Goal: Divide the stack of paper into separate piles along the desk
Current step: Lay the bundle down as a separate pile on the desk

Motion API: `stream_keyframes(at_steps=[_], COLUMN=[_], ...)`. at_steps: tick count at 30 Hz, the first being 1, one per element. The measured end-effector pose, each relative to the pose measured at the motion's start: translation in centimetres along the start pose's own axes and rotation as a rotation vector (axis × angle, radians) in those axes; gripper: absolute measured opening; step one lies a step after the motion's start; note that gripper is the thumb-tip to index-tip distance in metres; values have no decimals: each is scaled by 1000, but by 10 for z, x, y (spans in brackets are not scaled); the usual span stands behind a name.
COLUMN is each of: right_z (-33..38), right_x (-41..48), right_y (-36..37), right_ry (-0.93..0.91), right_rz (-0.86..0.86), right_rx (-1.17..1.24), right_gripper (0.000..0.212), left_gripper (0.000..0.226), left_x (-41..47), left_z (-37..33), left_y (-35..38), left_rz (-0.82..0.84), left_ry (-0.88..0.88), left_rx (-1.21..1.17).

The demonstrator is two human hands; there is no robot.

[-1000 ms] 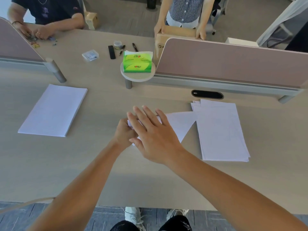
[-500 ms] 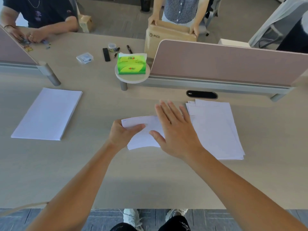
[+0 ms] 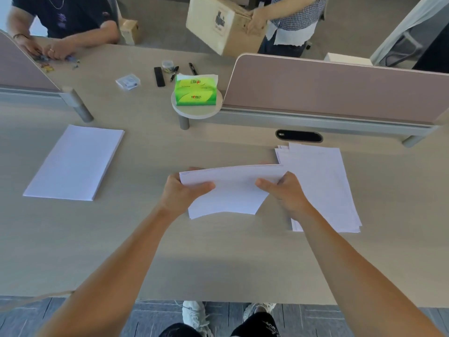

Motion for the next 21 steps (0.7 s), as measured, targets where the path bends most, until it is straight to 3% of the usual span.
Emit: stream_keyframes(at_steps=[1,2,6,8,10,16,21], right_z=[0,0,-5,-6,-5,-17,-28], right_x=[-1,-1,-2,-1,-5,-8,-8], right_y=[4,7,12,13,17,21,22], right_ry=[-1,-9,-1,-7,-28,-8,-12], right_rz=[-4,-29,-118,-130,-105,-26,-37], right_rx=[44,88,195,204,186,190,142], right_gripper=[19,11,25,14,8,24,23], left_gripper=[22,17,8,17,23,26,22], left_x=[-1,-2,-6,-5,-3,0,-4], left_z=[0,0,-5,-9,-8,6,19], left_y=[0,0,-3,-9,-15,-21,-16], left_rz=[-2,-13,-66,-80,-82,-76,-62], left_ry=[-6,-13,-4,18,22,29,-5], left_rx=[-5,-10,-10,-28,-33,2,-20])
Point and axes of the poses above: each hand's wrist, its own x-axis towards the middle knuckle, its own y-axis out of the palm, z = x × y, the point moved 8 cm from there along x, towards the middle knuckle, and after that the axes turned 15 degrees about -z, right-handed, at the moved point
